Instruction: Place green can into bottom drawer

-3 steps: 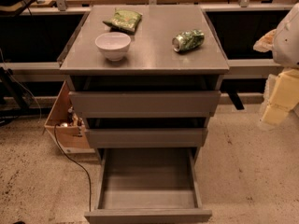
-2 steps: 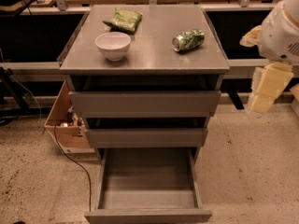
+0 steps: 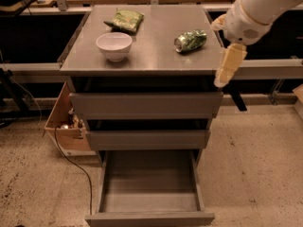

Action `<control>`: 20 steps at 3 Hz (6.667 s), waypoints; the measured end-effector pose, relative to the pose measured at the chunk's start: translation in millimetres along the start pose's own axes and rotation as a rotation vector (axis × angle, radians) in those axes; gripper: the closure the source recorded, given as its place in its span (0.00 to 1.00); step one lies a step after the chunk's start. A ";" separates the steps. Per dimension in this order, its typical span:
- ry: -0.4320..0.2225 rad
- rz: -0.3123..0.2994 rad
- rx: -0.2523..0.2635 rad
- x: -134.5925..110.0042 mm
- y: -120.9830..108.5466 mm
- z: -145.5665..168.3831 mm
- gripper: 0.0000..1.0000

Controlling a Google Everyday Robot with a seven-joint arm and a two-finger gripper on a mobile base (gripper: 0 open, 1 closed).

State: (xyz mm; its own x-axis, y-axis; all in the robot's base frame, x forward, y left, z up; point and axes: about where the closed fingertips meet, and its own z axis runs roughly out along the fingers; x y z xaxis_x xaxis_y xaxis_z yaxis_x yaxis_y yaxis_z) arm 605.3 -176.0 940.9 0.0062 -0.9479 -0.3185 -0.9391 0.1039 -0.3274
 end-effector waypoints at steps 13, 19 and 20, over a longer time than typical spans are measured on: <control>-0.481 0.943 0.395 5.5 -230.1 155.5 0.00; -0.638 0.529 0.067 -104.9 -108.8 121.7 1.00; -0.660 0.433 0.003 -108.9 -64.2 109.2 1.00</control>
Offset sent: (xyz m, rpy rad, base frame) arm 0.1237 0.0559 0.0016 0.1427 -0.1338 -0.0655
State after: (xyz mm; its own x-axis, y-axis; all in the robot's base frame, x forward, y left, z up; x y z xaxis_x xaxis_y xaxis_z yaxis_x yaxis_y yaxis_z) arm 702.5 -46.6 899.4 -0.1570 -0.4484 -0.8799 -0.9035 0.4250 -0.0554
